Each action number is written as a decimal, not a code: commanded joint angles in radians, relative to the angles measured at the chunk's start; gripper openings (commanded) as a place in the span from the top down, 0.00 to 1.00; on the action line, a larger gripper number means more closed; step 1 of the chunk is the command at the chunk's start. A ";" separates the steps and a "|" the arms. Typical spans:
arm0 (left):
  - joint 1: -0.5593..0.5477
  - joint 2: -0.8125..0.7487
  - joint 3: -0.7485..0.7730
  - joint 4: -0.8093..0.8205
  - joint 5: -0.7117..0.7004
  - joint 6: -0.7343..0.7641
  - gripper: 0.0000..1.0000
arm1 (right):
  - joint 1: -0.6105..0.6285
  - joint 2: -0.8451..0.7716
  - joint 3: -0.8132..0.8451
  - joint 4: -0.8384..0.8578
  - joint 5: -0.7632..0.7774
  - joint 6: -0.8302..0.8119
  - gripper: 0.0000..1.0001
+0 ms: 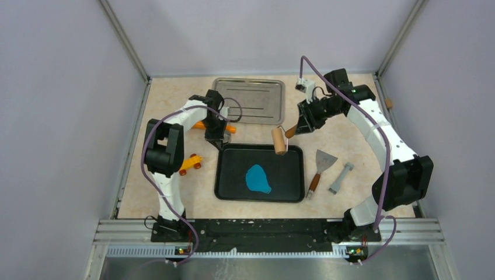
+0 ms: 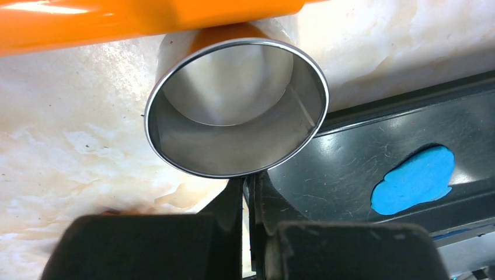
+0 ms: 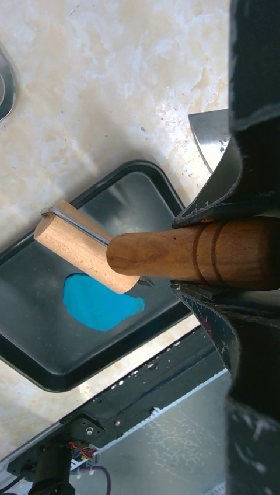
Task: Roll out the dumpling wrappers from the dough
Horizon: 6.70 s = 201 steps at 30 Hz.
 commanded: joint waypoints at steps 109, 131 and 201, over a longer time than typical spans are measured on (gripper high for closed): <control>-0.555 -0.420 -0.592 1.124 0.287 0.266 1.00 | 0.115 0.134 -0.265 0.185 -0.145 0.202 1.00; -0.534 -0.453 -0.765 1.017 0.205 0.259 1.00 | 0.277 0.196 -0.355 0.422 0.024 0.106 1.00; -0.563 -0.377 -0.543 1.054 0.345 0.142 1.00 | 0.126 0.083 -0.271 0.189 -0.094 -0.145 1.00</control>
